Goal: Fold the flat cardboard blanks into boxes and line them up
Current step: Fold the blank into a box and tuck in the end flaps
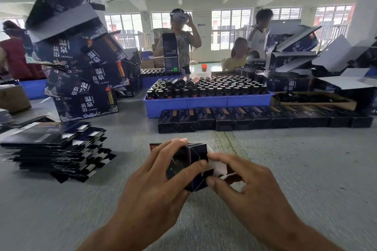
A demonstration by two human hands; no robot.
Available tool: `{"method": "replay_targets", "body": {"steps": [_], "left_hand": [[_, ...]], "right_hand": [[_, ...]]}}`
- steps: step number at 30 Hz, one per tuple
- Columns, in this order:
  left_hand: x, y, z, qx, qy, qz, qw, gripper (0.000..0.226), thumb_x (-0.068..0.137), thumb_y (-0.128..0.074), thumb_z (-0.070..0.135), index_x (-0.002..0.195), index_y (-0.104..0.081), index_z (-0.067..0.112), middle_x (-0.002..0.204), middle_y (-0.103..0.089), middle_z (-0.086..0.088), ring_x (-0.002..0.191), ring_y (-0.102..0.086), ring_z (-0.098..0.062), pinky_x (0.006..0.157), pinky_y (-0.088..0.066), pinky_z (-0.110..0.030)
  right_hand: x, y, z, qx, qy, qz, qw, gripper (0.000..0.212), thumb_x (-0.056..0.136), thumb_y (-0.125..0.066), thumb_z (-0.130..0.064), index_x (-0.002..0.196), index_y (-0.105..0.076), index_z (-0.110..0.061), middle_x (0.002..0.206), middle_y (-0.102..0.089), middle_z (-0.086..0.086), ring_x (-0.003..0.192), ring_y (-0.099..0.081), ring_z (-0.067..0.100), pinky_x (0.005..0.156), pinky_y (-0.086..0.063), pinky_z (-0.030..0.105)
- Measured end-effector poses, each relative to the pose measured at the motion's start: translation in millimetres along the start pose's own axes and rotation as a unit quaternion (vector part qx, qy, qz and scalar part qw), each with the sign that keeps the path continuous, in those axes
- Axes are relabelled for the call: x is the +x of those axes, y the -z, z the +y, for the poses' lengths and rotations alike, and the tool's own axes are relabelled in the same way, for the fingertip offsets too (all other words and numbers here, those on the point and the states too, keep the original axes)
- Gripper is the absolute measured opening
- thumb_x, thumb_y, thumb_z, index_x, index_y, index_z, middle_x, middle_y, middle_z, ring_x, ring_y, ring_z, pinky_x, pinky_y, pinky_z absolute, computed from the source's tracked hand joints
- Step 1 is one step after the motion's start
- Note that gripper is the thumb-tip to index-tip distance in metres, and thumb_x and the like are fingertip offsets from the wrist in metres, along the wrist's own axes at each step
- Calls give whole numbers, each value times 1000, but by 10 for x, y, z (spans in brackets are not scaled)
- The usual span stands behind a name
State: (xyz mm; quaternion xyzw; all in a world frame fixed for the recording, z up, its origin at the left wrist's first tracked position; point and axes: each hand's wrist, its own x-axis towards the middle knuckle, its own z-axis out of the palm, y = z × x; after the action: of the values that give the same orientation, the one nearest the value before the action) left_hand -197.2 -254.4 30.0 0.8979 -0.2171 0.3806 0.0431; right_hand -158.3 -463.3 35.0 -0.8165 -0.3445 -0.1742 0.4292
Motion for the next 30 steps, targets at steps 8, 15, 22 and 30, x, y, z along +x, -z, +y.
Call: {"method": "replay_targets", "body": {"steps": [8,15,22,30], "left_hand": [[5,1,24,32,-29,-7,999,71,68,-90,23,131,-57,32,143,-50,-15,131,-51,-34,77,-62,-49],[-2,-1,-26,47,-21,23,998,63,73,-76,22,132,-56,31,143,-49,-16,131,-50,-35,83,-61,-48],[-25,-33,-22,23,-22,33,999,57,82,-72,29,136,-53,32,145,-49,-12,132,-49,-30,93,-56,-42],[-6,-65,86,-39,1,53,998,73,87,-62,40,151,-36,15,148,-50,0,137,-46,-18,111,-41,-31]], "right_hand": [[-18,-23,-9,-12,-3,42,999,35,84,-77,-29,113,-65,-44,98,-65,-34,100,-60,-11,78,-46,3],[-2,22,9,86,-54,4,995,80,90,-70,-10,114,-42,-80,102,-56,-54,98,-61,-18,71,-45,-2],[24,12,7,156,-55,15,986,35,81,-55,-57,115,-57,-62,105,-70,-30,97,-68,-3,75,-57,15],[31,-24,70,166,-100,7,981,24,85,-73,-35,97,-66,-55,99,-70,-33,96,-67,-8,74,-55,10]]}}
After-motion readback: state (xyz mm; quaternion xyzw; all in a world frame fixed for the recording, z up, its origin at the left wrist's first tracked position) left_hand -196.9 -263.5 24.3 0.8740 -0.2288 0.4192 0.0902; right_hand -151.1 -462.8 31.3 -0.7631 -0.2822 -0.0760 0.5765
